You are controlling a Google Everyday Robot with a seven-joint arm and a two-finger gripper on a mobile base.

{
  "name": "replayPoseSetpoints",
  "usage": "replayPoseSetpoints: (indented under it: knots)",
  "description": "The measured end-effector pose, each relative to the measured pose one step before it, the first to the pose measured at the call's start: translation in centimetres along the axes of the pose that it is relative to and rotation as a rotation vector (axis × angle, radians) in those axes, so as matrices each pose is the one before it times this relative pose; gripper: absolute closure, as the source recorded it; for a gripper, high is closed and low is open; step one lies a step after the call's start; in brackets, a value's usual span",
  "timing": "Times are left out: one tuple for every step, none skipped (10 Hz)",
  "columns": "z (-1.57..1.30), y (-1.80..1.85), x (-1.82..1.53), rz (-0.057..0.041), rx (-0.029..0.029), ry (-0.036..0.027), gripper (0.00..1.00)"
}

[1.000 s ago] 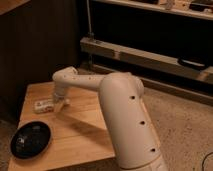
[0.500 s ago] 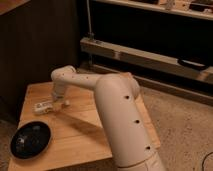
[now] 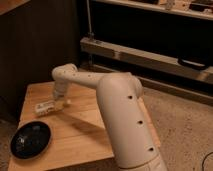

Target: Place the bottle in the ceramic bowl

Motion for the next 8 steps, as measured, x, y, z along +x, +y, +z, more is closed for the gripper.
replayPoseSetpoints:
  knots:
    - [-2.006, 0.073, -0.498, -0.0086, 0.0129, -0.01107, 1.0]
    - [-1.746, 0.15, -0.54, -0.0117, 0.00909, -0.00269, 1.0]
    - [-1.662, 0.174, -0.577, -0.01361, 0.00706, 0.00159, 1.0]
    - [-2.051, 0.375, -0.767, -0.02264, 0.00591, 0.00827, 1.0]
    - [-1.947, 0.9, -1.003, -0.03546, 0.00255, 0.01458, 1.0]
    - [-1.075, 0.947, -0.799, -0.03278, -0.00089, 0.01405, 1.0]
    - [-0.569, 1.102, -0.774, -0.03647, -0.00827, 0.01537, 1.0]
    - [-0.131, 1.134, -0.749, -0.03632, -0.01123, 0.01269, 1.0]
